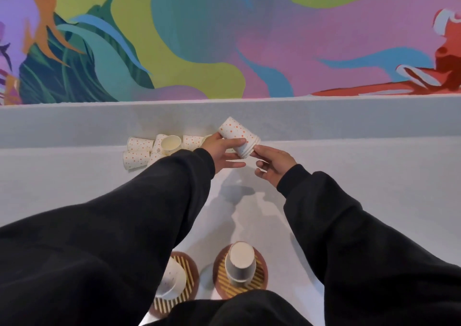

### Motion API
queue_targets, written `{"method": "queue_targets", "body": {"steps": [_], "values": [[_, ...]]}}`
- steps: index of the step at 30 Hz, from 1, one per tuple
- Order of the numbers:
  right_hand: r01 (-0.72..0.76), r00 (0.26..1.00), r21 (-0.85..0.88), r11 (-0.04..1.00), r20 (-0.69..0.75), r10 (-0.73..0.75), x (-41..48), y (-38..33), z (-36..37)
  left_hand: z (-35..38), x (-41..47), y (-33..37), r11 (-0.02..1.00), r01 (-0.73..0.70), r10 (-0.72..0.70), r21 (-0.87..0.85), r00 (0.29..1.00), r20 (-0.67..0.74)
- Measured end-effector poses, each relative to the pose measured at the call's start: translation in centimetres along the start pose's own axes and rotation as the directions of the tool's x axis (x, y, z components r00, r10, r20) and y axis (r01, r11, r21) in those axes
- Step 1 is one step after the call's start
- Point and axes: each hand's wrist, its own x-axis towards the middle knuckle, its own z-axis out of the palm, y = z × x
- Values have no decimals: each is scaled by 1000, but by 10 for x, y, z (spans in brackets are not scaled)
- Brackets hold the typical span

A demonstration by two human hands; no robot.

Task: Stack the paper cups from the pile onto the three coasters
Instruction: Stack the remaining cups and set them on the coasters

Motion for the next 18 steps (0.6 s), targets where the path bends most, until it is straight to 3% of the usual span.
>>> {"method": "queue_targets", "body": {"steps": [5,10,15,18], "values": [[17,999,-44,999,52,-15,-39,-1,9,2,-37,28,973,-69,65,222,998,23],[88,996,-223,971,1,-90,-83,1,12,7,-83,58,768,-171,138,617,985,101],[194,981,-428,883,96,-169,-127,19,3,12,-137,35,590,-220,120,777,975,184],[250,968,-537,806,151,-200,-150,33,-3,16,-163,18,536,-215,84,816,976,202]]}}
